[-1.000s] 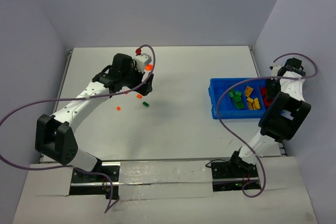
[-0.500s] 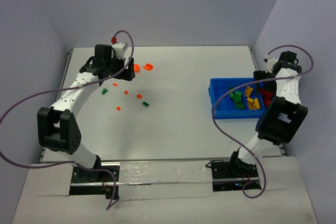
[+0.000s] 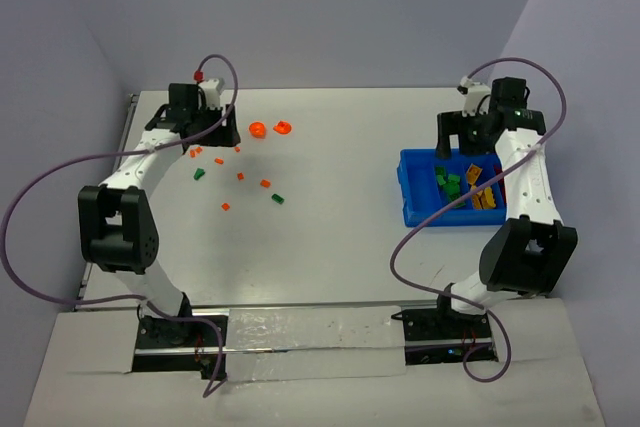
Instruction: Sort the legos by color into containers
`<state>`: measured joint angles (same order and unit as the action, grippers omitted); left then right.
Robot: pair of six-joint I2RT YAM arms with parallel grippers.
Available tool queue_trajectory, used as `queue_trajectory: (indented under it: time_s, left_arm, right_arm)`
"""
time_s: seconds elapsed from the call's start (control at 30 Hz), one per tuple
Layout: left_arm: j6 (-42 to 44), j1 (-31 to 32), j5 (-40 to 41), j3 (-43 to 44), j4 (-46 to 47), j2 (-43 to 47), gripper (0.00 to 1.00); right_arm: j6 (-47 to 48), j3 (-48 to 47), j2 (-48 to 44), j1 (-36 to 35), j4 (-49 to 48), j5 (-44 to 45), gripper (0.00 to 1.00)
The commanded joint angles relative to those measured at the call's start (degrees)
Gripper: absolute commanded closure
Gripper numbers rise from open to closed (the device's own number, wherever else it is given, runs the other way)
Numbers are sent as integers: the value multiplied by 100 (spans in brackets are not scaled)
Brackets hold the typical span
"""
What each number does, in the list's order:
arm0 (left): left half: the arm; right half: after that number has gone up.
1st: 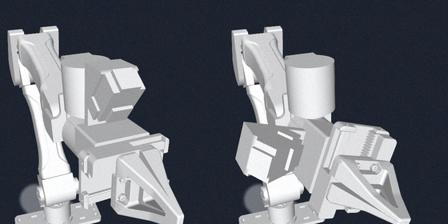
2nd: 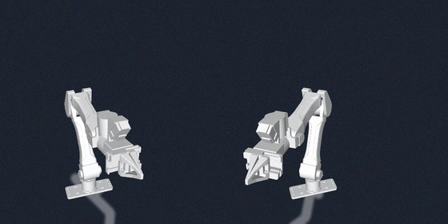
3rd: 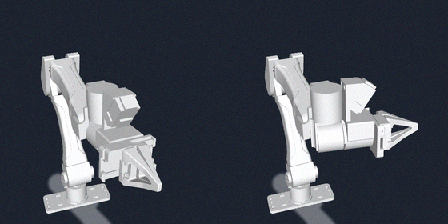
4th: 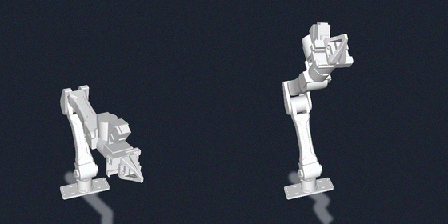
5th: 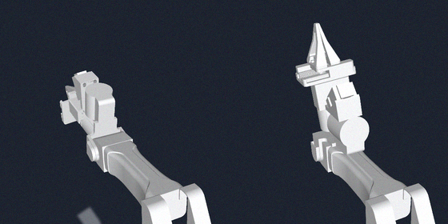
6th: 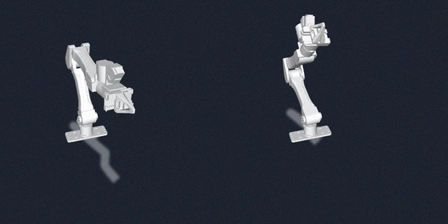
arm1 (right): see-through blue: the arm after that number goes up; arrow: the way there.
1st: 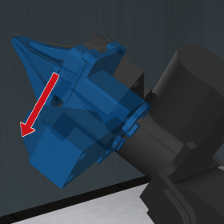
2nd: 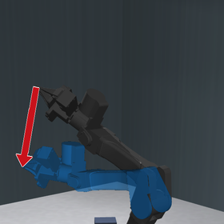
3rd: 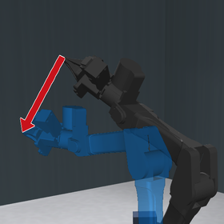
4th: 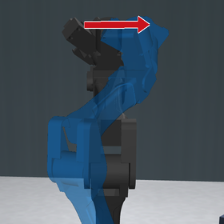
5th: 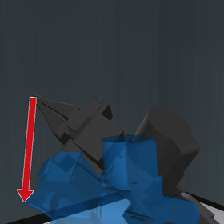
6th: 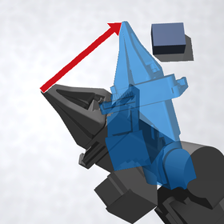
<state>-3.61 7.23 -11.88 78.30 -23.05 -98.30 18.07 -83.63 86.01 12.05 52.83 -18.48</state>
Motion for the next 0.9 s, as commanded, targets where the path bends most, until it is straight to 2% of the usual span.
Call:
queue_trajectory:
  time_s: [0.0, 0.07, 0.2, 0.5, 0.87]
  left_arm:
    - [691, -725, -107, -156, -494, 96, 24]
    - [1008, -989, -75, -181, -628, -17, 25]
    - [1414, -1039, 309, -368, -456, -267, 28]
    - [1800, -1127, 362, -537, -136, -848, 42]
    - [2037, -1189, 301, -565, 248, -1252, 48]
  right_arm:
    - [-311, 229, -199, -364, -7, -354, 0]
    - [-390, 310, -194, -534, -68, -523, 0]
    - [-620, 373, -146, -782, -168, -858, 0]
    - [-717, 270, -64, -1024, -126, -808, 1]
    - [-781, -34, 114, -1076, -19, -902, 1]
